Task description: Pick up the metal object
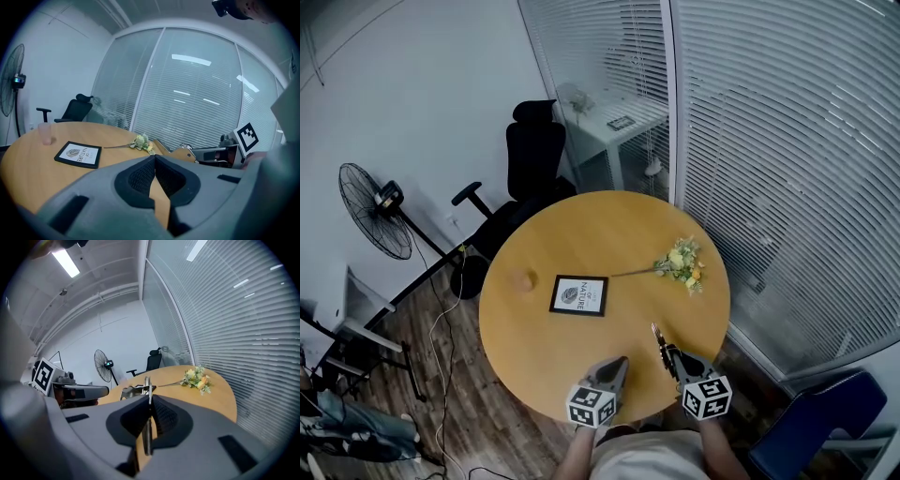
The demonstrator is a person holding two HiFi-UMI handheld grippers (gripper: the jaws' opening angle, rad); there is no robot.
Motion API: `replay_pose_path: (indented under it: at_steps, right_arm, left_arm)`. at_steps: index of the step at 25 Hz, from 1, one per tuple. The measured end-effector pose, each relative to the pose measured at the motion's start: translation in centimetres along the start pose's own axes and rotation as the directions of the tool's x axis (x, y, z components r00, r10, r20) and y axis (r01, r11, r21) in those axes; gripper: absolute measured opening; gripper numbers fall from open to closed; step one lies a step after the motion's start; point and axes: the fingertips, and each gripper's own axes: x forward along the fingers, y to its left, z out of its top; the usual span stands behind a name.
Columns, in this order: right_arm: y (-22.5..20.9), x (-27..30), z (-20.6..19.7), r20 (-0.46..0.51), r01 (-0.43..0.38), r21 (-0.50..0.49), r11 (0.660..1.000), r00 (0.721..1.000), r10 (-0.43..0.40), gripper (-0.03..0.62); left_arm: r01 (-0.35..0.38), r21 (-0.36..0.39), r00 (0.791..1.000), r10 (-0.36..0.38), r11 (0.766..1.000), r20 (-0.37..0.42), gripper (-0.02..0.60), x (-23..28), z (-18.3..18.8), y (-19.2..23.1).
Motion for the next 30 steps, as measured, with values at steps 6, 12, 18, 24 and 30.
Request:
replay_pose_path:
  at_steps: [6,12,18,24,30]
  right_arm:
    - [-0.06,0.21,0.4,0.01,0.003,0.01,1.0,1.0,-0.004,0.003]
    - [0.02,0.63,0.0,0.007,-0.001,0.009,1.0,1.0,0.001,0.003]
    - [0.39,0.61,0.27,0.01,0.0,0.014,1.0,1.0,0.0,0.003]
    - [0.52,0.52,0.03,-0.004,0.0,0.008,1.0,1.0,0.0,0.003]
    - [0.26,-0.23,-0.03,-0.005,0.012,0.016,1.0,1.0,-0.012,0.003]
  left_arm:
    - [0.002,0.003,1.0,-0.002,1.0,-0.005,0.009,0.0,-0.04,-0.05]
    - [-0.003,0.006,1.0,0.003,1.0,-0.006,0.009,-0.07,-0.39,0.24]
    - [0.001,0.007,1.0,-0.001,1.0,-0.008,0.009,-0.49,-0.25,0.28]
    - [0.018,-0.009,1.0,-0.018,1.0,-0.012,0.009,-0.29,-0.48,0.03]
    - [0.038,-0.011,0.999,-0.038,0.999,-0.016,0.009,0.01,-0.44,-0.71]
